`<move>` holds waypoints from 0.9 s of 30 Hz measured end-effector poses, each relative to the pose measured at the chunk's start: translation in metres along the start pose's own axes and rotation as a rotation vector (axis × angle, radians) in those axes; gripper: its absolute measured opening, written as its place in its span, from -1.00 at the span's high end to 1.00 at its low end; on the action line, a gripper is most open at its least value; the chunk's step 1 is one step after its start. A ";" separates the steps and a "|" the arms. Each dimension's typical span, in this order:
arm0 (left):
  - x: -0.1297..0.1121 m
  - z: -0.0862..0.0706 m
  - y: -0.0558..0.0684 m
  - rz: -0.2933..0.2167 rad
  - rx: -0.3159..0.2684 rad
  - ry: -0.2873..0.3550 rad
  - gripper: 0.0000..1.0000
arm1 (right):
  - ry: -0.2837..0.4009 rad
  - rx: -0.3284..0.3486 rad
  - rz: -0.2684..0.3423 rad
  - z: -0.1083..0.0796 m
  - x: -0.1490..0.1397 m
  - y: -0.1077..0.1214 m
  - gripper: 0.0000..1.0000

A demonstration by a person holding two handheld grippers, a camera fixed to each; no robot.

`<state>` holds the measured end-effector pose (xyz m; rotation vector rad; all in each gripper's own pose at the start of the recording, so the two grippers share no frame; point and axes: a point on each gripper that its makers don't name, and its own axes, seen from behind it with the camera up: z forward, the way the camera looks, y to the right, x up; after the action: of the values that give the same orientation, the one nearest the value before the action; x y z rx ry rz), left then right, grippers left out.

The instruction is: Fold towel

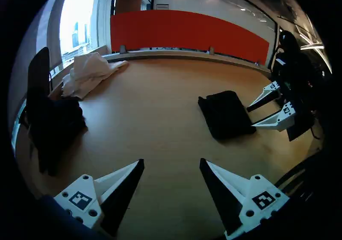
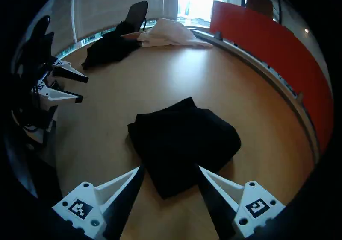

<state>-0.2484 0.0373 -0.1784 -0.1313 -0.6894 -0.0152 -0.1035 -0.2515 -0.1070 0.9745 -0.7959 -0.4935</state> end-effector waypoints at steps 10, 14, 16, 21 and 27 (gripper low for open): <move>0.000 -0.001 0.001 0.002 0.001 0.000 -0.93 | -0.037 -0.014 0.014 -0.003 -0.025 -0.001 -0.75; 0.000 -0.001 0.001 0.002 0.000 0.000 -0.93 | -0.053 -0.018 0.028 -0.004 -0.035 -0.001 -0.70; -0.001 -0.001 0.002 0.001 -0.001 0.000 -0.93 | -0.059 -0.019 0.036 -0.004 -0.039 -0.001 -0.64; -0.002 -0.001 0.004 0.005 -0.003 -0.003 -0.93 | -0.066 -0.022 0.053 -0.004 -0.043 -0.001 -0.45; -0.003 -0.002 0.005 0.009 -0.003 -0.004 -0.93 | -0.068 -0.023 0.066 -0.003 -0.045 -0.002 -0.20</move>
<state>-0.2488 0.0421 -0.1822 -0.1375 -0.6930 -0.0075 -0.1292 -0.2198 -0.1262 0.9111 -0.8787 -0.4799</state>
